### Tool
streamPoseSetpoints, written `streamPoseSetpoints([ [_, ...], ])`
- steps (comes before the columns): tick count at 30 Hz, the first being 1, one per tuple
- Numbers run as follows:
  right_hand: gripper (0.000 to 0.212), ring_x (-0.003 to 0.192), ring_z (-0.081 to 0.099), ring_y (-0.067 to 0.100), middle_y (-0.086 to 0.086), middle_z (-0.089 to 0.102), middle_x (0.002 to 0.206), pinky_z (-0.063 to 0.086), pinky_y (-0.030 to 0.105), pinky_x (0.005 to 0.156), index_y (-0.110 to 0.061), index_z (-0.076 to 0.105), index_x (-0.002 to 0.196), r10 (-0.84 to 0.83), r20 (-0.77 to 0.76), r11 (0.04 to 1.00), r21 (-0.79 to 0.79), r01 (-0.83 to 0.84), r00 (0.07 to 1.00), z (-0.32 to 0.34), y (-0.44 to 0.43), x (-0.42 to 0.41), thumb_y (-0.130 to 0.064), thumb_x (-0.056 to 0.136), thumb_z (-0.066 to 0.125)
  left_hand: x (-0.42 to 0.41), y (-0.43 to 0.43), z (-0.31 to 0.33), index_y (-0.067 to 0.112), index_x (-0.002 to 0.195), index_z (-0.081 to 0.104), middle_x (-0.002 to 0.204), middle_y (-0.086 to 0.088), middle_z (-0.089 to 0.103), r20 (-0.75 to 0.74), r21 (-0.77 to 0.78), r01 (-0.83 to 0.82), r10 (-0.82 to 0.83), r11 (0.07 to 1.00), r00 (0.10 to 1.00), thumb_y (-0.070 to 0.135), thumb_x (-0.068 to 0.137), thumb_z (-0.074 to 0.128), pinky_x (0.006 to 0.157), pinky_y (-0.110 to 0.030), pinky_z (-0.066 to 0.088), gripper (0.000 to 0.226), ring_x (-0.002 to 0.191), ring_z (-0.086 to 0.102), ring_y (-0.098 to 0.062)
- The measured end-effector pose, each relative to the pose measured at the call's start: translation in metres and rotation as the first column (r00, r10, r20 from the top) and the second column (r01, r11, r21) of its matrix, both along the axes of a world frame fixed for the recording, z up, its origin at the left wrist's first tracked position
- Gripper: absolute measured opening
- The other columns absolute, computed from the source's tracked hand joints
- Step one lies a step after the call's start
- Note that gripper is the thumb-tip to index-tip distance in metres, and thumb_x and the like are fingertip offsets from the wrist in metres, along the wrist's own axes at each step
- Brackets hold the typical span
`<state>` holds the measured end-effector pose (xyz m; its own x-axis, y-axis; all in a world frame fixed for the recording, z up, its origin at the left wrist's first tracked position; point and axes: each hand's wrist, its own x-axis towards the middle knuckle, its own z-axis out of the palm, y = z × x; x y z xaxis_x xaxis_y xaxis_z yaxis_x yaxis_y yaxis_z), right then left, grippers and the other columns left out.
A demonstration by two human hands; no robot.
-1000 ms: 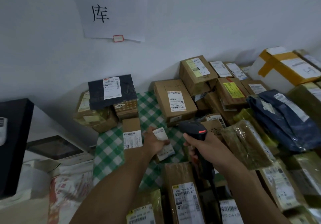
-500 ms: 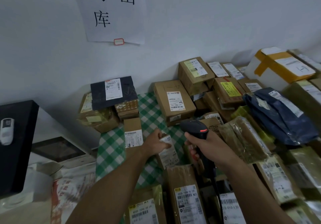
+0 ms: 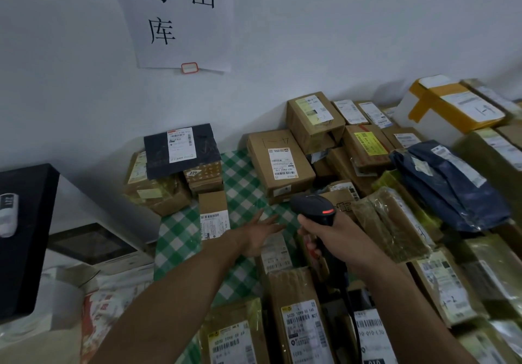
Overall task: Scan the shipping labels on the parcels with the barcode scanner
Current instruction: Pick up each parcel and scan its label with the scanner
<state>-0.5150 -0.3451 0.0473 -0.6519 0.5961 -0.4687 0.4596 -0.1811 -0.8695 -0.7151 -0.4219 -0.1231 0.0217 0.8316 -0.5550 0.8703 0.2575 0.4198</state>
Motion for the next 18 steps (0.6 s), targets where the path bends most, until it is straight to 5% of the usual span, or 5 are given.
streamPoseSetpoints([
  [6, 0.017, 0.061, 0.059, 0.016, 0.002, 0.067, 0.074, 0.047, 0.034, 0.061, -0.01, 0.069, 0.099, 0.022, 0.023, 1.0, 0.004, -0.022, 1.0, -0.005, 0.006, 0.005, -0.027, 0.101, 0.067, -0.005, 0.004, 0.011, 0.04, 0.156, 0.038, 0.166, -0.005, 0.022, 0.045, 0.025, -0.132, 0.131, 0.991, 0.99, 0.038, 0.099, 0.062, 0.122, -0.052, 0.025, 0.062, 0.153, 0.014, -0.034],
  [9, 0.02, 0.063, 0.059, 0.016, 0.003, 0.068, 0.076, 0.047, 0.034, 0.06, -0.008, 0.069, 0.099, 0.012, 0.031, 1.0, 0.003, -0.012, 0.999, -0.006, 0.008, 0.005, -0.027, 0.102, 0.067, -0.014, 0.009, 0.018, 0.044, 0.157, 0.032, 0.172, 0.0, 0.006, 0.029, -0.036, -0.023, 0.024, 0.999, 0.999, 0.033, 0.092, 0.074, 0.123, -0.051, 0.021, 0.078, 0.157, 0.0, -0.033],
  [11, 0.021, 0.061, 0.059, 0.015, 0.001, 0.067, 0.073, 0.047, 0.034, 0.062, -0.007, 0.07, 0.096, 0.012, 0.033, 1.0, 0.001, -0.012, 0.999, -0.007, 0.008, 0.004, -0.027, 0.101, 0.068, -0.016, 0.012, 0.021, 0.038, 0.161, 0.026, 0.172, -0.001, 0.012, -0.039, -0.065, 0.095, -0.097, 0.993, 0.995, 0.027, 0.083, 0.083, 0.124, -0.051, 0.019, 0.097, 0.156, 0.006, -0.033],
  [18, 0.02, 0.063, 0.06, 0.014, 0.002, 0.067, 0.075, 0.048, 0.035, 0.065, -0.011, 0.07, 0.097, 0.028, 0.037, 1.0, -0.011, -0.027, 0.999, -0.008, 0.008, 0.004, -0.031, 0.1, 0.069, -0.033, 0.006, 0.015, 0.032, 0.14, 0.038, 0.143, 0.0, 0.038, -0.043, 0.06, -0.028, 0.03, 0.998, 0.999, 0.044, 0.059, 0.095, 0.104, -0.048, 0.046, 0.099, 0.127, 0.036, -0.022],
])
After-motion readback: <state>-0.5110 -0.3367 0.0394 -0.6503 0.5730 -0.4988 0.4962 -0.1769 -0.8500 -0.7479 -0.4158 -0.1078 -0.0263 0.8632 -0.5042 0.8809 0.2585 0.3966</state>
